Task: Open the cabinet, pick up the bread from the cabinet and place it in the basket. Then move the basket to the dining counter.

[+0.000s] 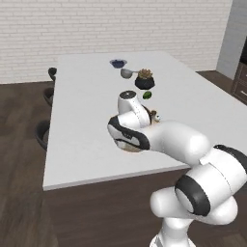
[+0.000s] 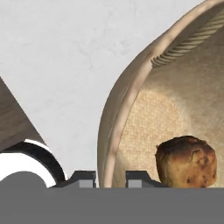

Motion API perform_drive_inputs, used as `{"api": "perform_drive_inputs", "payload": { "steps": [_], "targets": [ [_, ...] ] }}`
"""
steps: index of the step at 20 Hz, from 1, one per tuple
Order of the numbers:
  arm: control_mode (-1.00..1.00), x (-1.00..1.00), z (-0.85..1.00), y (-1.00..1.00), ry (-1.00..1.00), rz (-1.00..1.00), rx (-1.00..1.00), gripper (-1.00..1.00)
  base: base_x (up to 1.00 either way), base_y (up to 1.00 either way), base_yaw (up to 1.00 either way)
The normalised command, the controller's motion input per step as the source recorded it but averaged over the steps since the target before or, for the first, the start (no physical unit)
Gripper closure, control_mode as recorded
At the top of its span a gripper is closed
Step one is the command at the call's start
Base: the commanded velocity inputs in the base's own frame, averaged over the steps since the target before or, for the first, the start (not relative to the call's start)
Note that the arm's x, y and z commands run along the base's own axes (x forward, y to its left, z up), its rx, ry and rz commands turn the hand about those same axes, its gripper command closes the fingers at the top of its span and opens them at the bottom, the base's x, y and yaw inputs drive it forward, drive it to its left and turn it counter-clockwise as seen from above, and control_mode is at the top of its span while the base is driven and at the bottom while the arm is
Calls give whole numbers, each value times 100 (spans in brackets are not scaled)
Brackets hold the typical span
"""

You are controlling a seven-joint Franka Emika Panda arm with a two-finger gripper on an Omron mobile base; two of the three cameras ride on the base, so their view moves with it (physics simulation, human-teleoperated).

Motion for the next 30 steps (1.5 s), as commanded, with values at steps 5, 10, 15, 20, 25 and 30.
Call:
{"api": "perform_drive_inputs", "payload": {
  "steps": [5,10,15,20,25,30],
  "targets": [
    [-100,44,-58,0,11,-1,0,100,0,0,0],
    [-100,26,-54,1,1,0,0,100,0,0,0],
    [-100,2,-25,0,0,0,0,-100,0,0,0],
    [-100,-6,60,0,-1,0,0,-100,0,0,0],
    [-100,-21,99,0,-1,-2,0,-100,0,0,0],
    [-100,-40,77,-1,-13,0,0,-100,0,0,0]
  ]
}}
